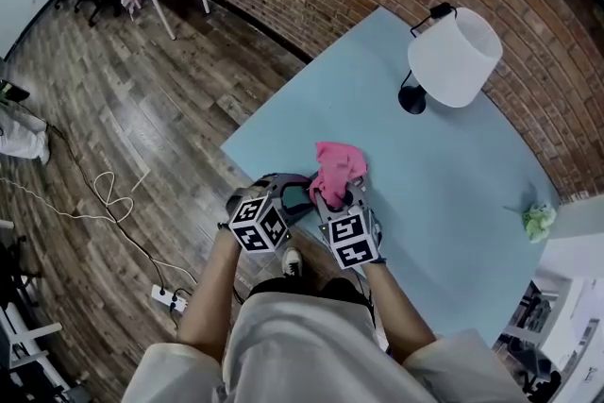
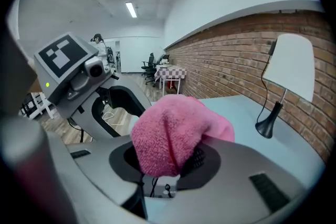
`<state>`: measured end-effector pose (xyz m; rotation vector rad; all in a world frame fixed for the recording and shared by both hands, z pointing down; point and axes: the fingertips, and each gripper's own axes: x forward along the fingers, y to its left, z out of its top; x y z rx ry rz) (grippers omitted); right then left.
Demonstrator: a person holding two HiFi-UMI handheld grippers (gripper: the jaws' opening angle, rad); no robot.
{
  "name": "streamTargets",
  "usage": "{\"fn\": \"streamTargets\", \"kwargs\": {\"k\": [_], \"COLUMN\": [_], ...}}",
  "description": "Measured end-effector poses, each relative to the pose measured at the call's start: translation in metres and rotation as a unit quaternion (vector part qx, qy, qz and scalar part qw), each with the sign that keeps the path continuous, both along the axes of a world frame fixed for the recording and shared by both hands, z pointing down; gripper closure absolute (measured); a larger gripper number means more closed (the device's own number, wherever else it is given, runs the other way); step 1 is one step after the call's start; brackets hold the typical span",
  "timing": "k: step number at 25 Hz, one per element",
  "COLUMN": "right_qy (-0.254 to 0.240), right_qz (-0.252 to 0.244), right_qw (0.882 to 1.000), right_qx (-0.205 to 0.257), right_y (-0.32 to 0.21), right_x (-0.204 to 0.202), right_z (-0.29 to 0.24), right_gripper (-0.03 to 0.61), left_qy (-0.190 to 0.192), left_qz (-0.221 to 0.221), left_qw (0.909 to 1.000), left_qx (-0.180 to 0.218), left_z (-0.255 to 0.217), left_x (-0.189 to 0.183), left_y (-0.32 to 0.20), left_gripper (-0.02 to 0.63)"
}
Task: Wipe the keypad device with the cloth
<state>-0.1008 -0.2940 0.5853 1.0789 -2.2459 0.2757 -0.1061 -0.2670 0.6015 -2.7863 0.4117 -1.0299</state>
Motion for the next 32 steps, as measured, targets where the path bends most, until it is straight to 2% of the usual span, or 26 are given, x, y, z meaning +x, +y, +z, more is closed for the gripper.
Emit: {"fn": "streamTargets", "kwargs": {"k": [3,6,11,19,24,29,32], "right_qy": [0.061,0.095,0.111,0.101,0.139,0.187,0.193], "right_qz": [-0.037,-0.055,-0.05,-0.047,-0.068,-0.083,-0.086], "right_qw": [0.997,0.993,0.992,0.994,0.988,0.979,0.977], "right_qx": [0.041,0.047,0.034,0.018,0.006,-0.013,-0.028], "right_y": [0.003,0.01,0.023,0.03,0.045,0.062,0.07], "right_x": [-0.004,-0.005,0.003,0.01,0.025,0.041,0.046], "right_z": [0.004,0.011,0.025,0.038,0.06,0.085,0.095], "right_gripper": [0.456,0.46,0.461,0.46,0.463,0.466,0.465], "left_qy": [-0.011,-0.018,-0.038,-0.058,-0.072,-0.07,-0.068], "left_qz": [-0.002,-0.004,0.008,0.032,0.043,0.036,0.032], "left_qw": [0.9999,0.9998,0.9991,0.9975,0.9961,0.9966,0.9969], "left_qx": [0.008,0.011,0.019,0.024,0.027,0.026,0.024], "left_z": [0.002,0.003,0.005,0.007,0.008,0.008,0.008], "left_x": [0.0,-0.001,0.0,-0.002,-0.001,-0.002,-0.003], "left_y": [0.0,0.0,0.003,0.005,0.005,0.004,0.003], "left_gripper": [0.383,0.383,0.376,0.367,0.364,0.365,0.364]}}
